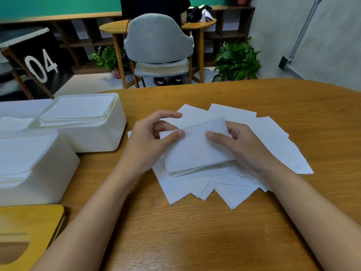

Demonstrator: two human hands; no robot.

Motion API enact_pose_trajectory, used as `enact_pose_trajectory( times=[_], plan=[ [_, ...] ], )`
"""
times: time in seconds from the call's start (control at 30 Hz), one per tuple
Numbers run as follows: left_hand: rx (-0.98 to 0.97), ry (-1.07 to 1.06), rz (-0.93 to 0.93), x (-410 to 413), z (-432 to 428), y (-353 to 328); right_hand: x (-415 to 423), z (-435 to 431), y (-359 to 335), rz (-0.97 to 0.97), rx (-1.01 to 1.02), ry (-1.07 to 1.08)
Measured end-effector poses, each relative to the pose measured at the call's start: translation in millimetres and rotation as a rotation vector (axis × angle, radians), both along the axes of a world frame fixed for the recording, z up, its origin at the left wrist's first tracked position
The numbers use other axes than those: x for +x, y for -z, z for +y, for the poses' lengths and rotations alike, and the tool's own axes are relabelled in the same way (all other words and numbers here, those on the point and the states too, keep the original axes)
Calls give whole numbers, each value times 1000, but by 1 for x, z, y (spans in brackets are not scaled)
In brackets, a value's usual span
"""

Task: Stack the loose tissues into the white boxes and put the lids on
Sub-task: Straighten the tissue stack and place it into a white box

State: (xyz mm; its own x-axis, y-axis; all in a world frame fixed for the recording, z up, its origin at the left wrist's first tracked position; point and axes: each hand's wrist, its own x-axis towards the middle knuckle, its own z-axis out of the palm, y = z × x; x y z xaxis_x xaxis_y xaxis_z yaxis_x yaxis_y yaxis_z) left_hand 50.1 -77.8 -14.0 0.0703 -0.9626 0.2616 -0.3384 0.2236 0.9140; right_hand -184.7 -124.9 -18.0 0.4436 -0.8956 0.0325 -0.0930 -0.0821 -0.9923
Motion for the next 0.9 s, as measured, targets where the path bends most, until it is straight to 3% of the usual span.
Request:
enact_pose_trajectory(
  times=[0.4,0.53,0.73,0.9],
  plan=[
    [-19,-62,-15,-9,-1,11,2,-1,3,54,-174,-33],
    [1,-97,-68,-10,-2,13,0,1,-1,-88,-158,-32],
    [69,-49,112,-15,4,4,-2,-1,-2,-164,-118,0],
    [3,-108,116,-14,0,9,-4,0,0,32,-223,-36]
  ],
)
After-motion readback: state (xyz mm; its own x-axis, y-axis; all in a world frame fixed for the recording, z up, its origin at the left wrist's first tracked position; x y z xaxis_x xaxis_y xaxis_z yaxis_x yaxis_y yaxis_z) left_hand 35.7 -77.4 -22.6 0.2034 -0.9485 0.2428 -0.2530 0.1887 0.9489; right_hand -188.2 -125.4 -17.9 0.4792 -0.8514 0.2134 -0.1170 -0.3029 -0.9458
